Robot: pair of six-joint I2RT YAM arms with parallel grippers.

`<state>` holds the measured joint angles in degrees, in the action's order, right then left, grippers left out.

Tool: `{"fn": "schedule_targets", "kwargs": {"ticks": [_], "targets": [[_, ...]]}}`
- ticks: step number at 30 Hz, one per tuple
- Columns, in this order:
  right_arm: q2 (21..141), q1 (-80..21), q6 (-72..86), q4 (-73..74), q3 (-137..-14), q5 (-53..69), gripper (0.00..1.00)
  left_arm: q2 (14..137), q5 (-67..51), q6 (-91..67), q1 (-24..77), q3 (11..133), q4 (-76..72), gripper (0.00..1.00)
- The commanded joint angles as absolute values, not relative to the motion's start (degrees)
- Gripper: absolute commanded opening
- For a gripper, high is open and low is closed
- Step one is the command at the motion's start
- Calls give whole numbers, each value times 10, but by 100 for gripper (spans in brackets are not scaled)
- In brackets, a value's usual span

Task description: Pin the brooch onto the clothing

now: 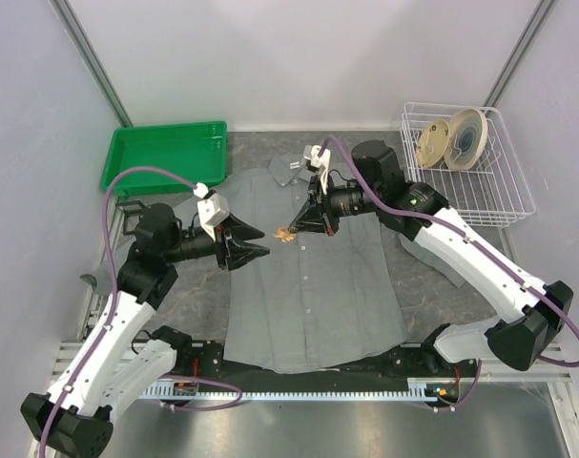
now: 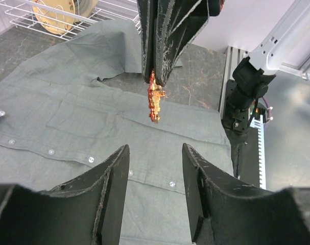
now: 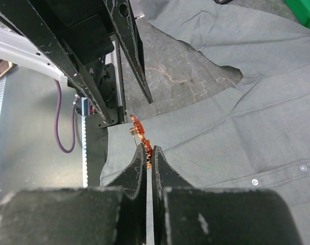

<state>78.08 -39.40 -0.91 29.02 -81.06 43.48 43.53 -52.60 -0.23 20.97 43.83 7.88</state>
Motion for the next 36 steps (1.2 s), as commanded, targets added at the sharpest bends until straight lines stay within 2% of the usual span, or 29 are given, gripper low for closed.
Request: {"fn": "schedule_targets", "kwargs": {"ticks": [1, 18, 36], "targets": [[770, -394, 32, 256, -806, 455, 0, 440, -533, -80, 211, 440, 22, 52], [769, -404, 36, 243, -795, 461, 0, 452, -533, -113, 227, 443, 2, 49], [778, -412, 12, 248, -802, 458, 0, 477, -542, -130, 235, 453, -18, 34]]}}
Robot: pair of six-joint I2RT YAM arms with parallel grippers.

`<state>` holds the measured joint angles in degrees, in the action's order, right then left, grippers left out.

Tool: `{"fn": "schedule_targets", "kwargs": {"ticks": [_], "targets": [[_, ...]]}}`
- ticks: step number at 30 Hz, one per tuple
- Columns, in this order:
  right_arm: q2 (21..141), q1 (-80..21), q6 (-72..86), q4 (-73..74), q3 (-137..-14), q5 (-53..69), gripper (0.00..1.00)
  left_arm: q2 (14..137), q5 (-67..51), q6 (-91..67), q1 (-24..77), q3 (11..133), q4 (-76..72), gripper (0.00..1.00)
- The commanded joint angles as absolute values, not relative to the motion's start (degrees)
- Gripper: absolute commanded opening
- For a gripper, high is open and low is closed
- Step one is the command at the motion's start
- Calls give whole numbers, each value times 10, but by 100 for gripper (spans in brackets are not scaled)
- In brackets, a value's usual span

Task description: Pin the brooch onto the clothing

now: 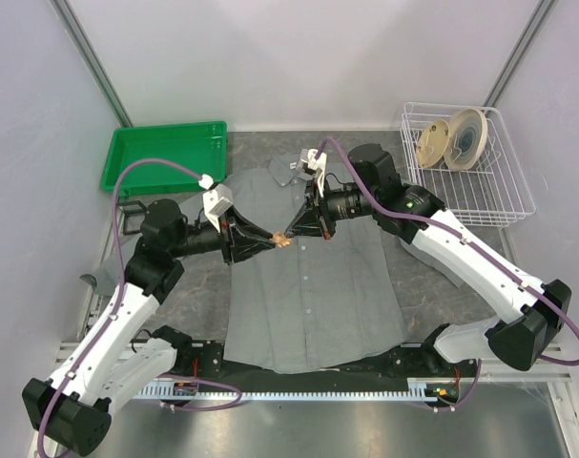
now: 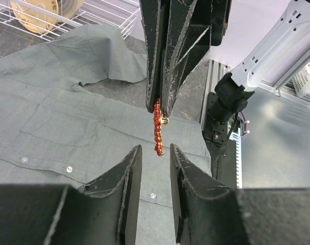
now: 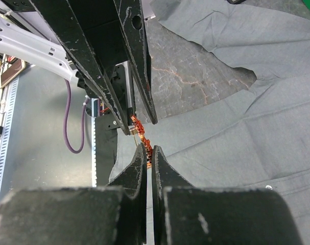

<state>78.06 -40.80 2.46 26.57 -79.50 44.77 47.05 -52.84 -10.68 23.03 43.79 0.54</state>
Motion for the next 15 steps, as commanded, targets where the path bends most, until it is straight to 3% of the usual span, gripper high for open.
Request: {"fn": "schedule_targets", "kwargs": {"ticks": [1, 3, 8, 9, 10, 13, 15], "targets": [[779, -413, 11, 249, -803, 458, 0, 478, -541, -131, 235, 454, -18, 32], [780, -414, 11, 248, -805, 459, 0, 482, -543, -135, 236, 454, -18, 28], [782, -416, 10, 250, -810, 460, 2, 488, -541, -143, 235, 455, -19, 2], [783, -415, 9, 252, -811, 461, 9, 488, -538, -154, 236, 455, -21, 2], [783, -416, 9, 253, -811, 461, 25, 488, -533, -160, 235, 453, -23, 2], [782, -414, -13, 268, -816, 456, 50, 486, -536, -184, 234, 440, -39, 2], [782, -415, -38, 282, -824, 451, 55, 482, -544, -192, 234, 432, -54, 2]]}}
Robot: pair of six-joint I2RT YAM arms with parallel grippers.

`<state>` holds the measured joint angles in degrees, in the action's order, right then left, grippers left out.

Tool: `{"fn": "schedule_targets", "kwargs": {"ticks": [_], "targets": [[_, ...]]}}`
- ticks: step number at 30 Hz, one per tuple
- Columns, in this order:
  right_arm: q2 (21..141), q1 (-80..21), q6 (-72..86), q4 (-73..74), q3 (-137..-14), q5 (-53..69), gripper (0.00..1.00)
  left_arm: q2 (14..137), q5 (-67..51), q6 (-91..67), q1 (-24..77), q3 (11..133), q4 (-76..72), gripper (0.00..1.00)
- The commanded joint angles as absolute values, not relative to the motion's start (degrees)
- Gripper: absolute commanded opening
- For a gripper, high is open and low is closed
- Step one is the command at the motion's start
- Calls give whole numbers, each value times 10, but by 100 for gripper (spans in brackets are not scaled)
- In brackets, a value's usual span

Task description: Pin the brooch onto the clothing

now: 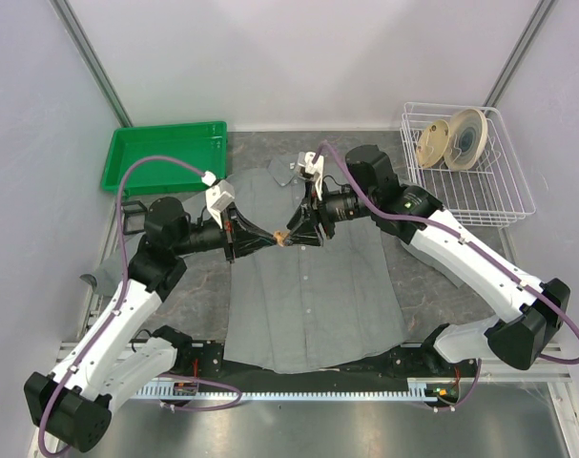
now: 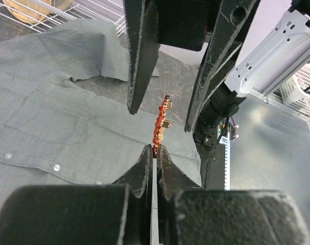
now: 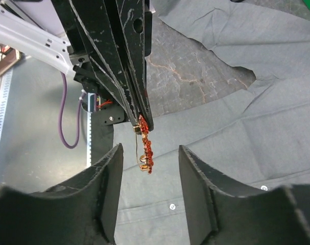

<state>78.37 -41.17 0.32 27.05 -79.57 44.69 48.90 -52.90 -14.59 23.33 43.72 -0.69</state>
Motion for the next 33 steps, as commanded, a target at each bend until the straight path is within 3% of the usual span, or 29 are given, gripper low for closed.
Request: {"fn": "schedule_targets", "kwargs": {"ticks": [1, 11, 13, 15, 21, 26, 33], "targets": [[782, -414, -44, 297, -827, 451, 58, 481, -546, -192, 234, 428, -56, 2], [792, -393, 27, 259, -834, 475, 63, 481, -557, -244, 228, 403, -123, 2], [787, -394, 100, 197, -810, 483, 73, 487, -555, -287, 222, 396, -163, 2], [777, -393, 150, 151, -770, 483, 74, 490, -555, -327, 212, 392, -194, 2], [766, -361, 282, 38, -729, 455, 67, 495, -527, -382, 184, 375, -234, 2], [771, -355, 364, -36, -712, 433, 69, 494, -512, -397, 177, 372, -246, 2], [787, -356, 387, -65, -710, 444, 62, 493, -503, -410, 166, 370, -248, 2]]}}
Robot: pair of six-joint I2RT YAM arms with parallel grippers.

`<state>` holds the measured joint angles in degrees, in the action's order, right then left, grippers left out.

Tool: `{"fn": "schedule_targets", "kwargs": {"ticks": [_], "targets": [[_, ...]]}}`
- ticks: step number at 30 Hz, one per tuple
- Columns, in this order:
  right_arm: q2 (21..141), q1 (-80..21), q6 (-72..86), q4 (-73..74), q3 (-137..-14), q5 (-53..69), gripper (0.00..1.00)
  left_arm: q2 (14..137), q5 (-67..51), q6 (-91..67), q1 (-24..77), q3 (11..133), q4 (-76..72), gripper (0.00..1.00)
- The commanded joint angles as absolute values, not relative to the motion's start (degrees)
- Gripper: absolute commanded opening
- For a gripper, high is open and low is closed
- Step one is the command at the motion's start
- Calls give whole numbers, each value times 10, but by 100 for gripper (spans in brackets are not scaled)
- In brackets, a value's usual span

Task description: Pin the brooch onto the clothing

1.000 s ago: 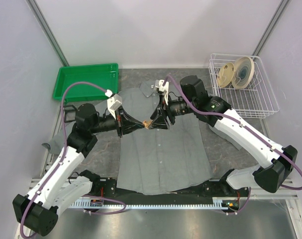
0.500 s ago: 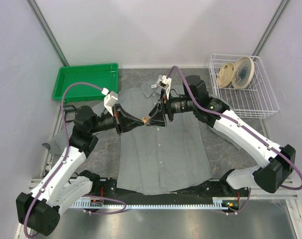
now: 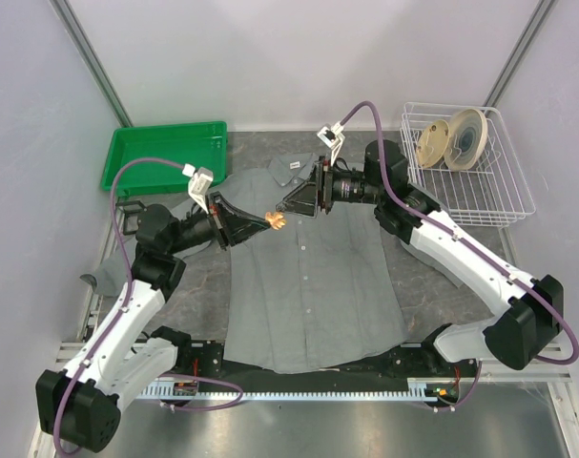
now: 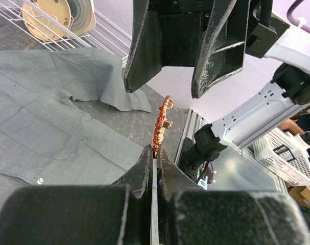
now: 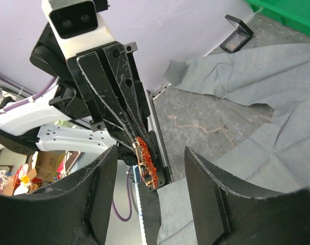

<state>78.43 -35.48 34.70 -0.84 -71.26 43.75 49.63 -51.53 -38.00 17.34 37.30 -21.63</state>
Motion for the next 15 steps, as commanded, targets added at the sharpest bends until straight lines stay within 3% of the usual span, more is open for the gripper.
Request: {"fn": "schedule_targets", "kwargs": {"ticks": [1, 10, 15], "targets": [[788, -356, 388, -66, -709, 446, 62, 492, -500, -410, 165, 371, -246, 2], [792, -377, 367, -46, -691, 445, 64, 500, -495, -425, 156, 367, -251, 2], [797, -378, 369, -50, -690, 439, 57, 502, -497, -428, 156, 367, -254, 2]]}}
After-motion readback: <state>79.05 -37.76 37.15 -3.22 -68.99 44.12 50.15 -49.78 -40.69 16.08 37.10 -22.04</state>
